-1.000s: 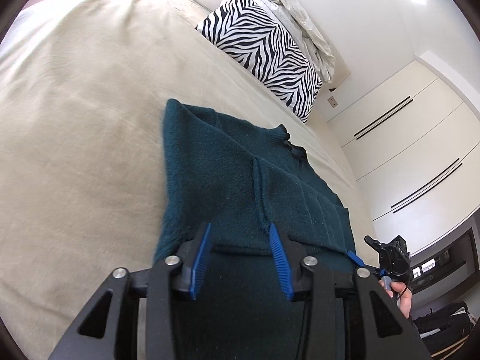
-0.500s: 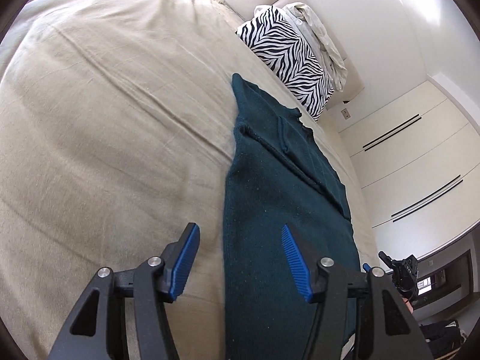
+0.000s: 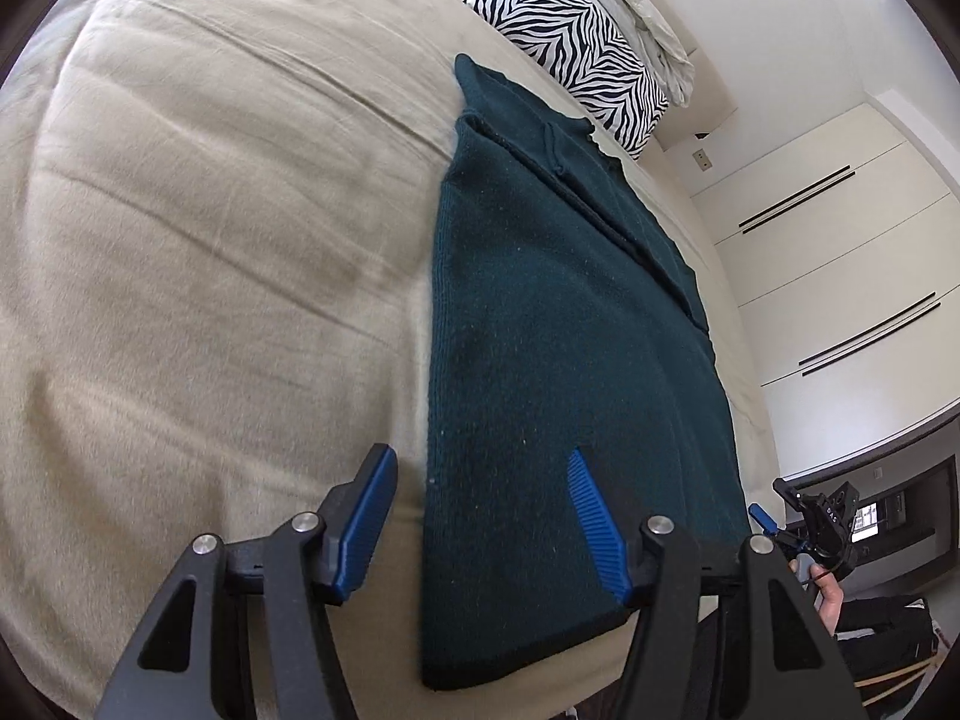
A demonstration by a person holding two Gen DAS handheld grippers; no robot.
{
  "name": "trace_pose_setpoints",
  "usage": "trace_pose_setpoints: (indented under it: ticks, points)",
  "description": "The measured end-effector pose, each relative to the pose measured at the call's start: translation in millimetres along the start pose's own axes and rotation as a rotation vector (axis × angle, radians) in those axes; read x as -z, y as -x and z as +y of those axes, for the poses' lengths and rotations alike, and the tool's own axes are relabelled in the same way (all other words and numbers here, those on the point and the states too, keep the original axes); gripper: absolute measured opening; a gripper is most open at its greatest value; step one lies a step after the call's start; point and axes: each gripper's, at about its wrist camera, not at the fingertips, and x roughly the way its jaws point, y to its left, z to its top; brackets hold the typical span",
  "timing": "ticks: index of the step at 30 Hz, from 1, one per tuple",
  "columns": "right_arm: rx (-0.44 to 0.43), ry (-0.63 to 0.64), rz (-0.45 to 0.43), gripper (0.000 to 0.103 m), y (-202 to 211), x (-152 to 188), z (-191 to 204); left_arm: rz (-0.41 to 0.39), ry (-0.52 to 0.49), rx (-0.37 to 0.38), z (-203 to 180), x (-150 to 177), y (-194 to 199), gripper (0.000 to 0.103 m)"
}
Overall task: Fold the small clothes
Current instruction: 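Open both grippers and move them to the sweater hem, then grasp the hem with both grippers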
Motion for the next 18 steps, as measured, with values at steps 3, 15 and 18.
trace_pose_setpoints:
  ticks: [3,15,18]
  points:
    - [-0.01,-0.043,0.031,0.071,-2.5,8.7,-13.5,0.023,-0.005,-0.003,0.7,9.9,4.3,0.063]
    - [-0.091,-0.035,0.098,0.07,1.5,33.1,-15.9,0.142,0.029,0.062,5.9,26.3,3.5,0.063]
    - [-0.098,-0.042,0.101,0.069,3.7,34.2,-16.5,0.166,0.032,0.082,5.8,29.6,1.8,0.061]
